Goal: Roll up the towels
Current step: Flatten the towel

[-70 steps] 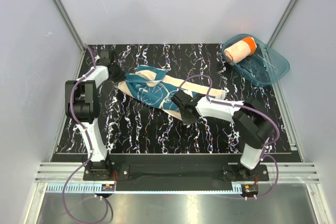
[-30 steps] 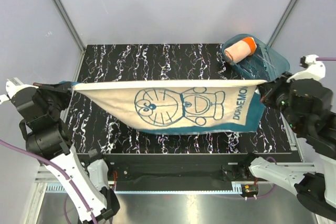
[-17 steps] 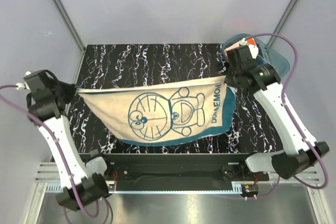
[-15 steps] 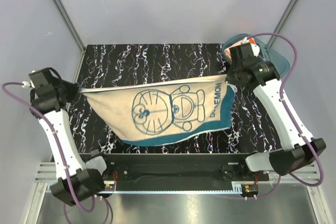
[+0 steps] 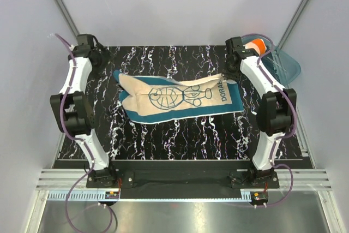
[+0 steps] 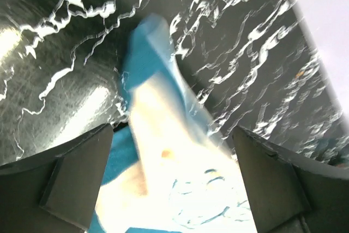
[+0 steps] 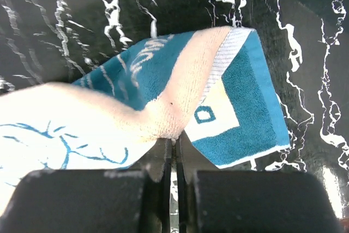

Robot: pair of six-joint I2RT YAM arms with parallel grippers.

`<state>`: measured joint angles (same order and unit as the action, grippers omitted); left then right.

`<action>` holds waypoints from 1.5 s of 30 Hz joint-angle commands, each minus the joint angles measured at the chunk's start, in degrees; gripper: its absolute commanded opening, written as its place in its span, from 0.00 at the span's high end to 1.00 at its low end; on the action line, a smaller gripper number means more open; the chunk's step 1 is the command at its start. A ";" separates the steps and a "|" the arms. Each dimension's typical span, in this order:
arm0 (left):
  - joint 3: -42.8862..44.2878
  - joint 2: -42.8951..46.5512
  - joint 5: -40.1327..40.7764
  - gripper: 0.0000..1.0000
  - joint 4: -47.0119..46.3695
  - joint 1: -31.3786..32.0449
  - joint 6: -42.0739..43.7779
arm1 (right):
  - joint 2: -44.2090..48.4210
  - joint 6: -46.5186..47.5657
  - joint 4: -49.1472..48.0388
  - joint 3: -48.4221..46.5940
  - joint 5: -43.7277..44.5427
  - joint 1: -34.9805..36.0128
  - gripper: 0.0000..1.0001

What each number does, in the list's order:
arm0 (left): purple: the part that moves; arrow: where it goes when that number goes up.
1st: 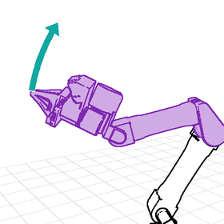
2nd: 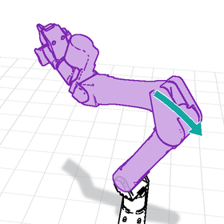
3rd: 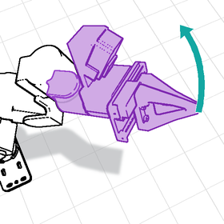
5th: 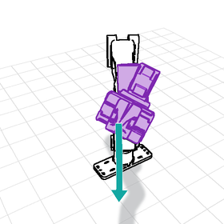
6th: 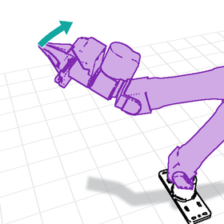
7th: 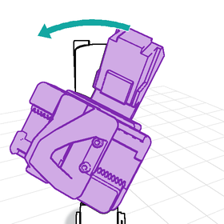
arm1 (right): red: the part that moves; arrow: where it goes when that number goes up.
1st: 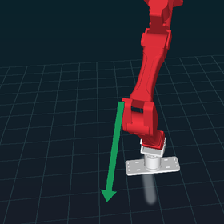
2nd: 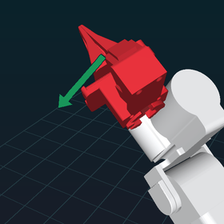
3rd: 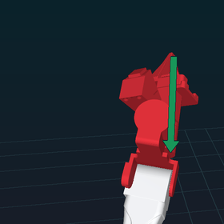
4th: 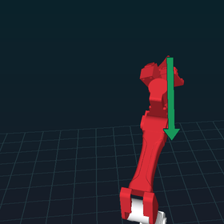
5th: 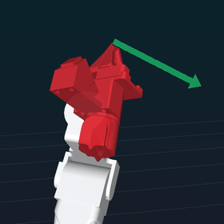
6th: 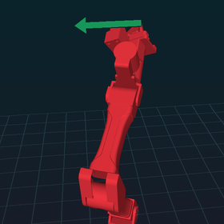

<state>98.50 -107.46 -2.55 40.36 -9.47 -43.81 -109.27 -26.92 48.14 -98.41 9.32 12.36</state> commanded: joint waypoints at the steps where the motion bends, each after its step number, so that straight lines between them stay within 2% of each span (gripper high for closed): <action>1: 1.44 3.48 0.62 0.01 -2.65 0.60 4.70 | 2.05 1.95 -2.44 -6.52 0.17 -0.41 1.00; 7: -7.77 5.24 -0.52 0.01 -7.75 -0.98 5.76 | 2.48 3.53 -1.38 -9.35 -1.06 -0.41 1.00; 10: -8.76 3.23 -2.28 0.01 -8.54 -0.98 5.93 | 2.58 4.24 -1.64 -8.90 -0.89 -0.32 1.00; 13: -10.07 3.74 -0.90 0.06 -6.79 1.03 6.37 | 0.39 4.77 -0.86 -9.87 0.26 -0.76 1.00; 17: -22.34 9.98 0.79 0.11 -7.13 1.65 4.71 | -4.18 3.54 1.68 -13.64 2.98 -2.77 1.00; 21: -33.68 15.69 -3.68 0.12 -9.50 1.74 3.30 | -8.14 2.84 2.40 -16.19 2.81 -4.36 1.00; 27: -42.67 18.34 -4.05 0.18 -12.76 3.32 2.68 | -13.24 2.57 3.36 -18.22 1.58 -4.45 0.98; 28: -43.30 18.16 -3.96 0.19 -13.46 3.67 2.42 | -13.51 2.48 3.54 -18.31 1.32 -4.45 0.92; 29: -43.82 17.29 -4.39 0.22 -15.20 4.02 2.33 | -13.68 2.48 3.54 -18.31 1.23 -4.45 0.74; 30: -44.09 16.59 -5.01 0.23 -15.74 4.90 2.24 | -13.86 2.48 3.63 -18.05 1.14 -4.45 0.61; 31: -43.92 15.01 -4.93 0.25 -16.45 5.43 1.98 | -13.77 2.40 3.54 -17.87 1.05 -4.45 0.52; 32: -43.74 14.30 -4.40 0.26 -16.71 5.95 1.98 | -13.60 2.48 3.45 -17.52 1.14 -4.45 0.37; 33: -43.22 13.60 -3.79 0.28 -16.89 6.83 1.72 | -13.08 2.57 3.54 -17.17 1.40 -4.54 0.32; 34: -43.04 12.37 -3.52 0.33 -17.59 7.01 1.71 | -12.63 2.66 3.71 -16.90 1.49 -4.54 0.29; 35: -42.87 11.84 -3.52 0.49 -18.03 7.28 1.54 | -11.59 2.83 3.80 -16.64 1.58 -4.36 0.24; 37: -42.16 10.61 -3.34 0.70 -18.47 7.37 1.45 | -10.26 2.83 3.89 -15.33 2.19 -4.36 0.21; 38: -41.81 10.43 -2.91 0.86 -18.13 7.37 1.45 | -8.52 2.92 3.80 -14.71 2.19 -4.36 0.21; 40: -40.33 10.60 -2.29 1.00 -15.94 7.45 2.06 | -6.31 2.84 3.54 -12.08 2.54 -4.36 0.20; 45: -36.37 15.60 2.46 1.00 -8.03 7.19 5.65 | 2.74 1.87 0.12 -1.90 0.97 -3.40 0.20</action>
<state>57.93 -96.47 -4.19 28.45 -1.96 -41.10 -114.93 -24.29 51.09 -104.29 10.41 7.84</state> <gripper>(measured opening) 0.021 0.801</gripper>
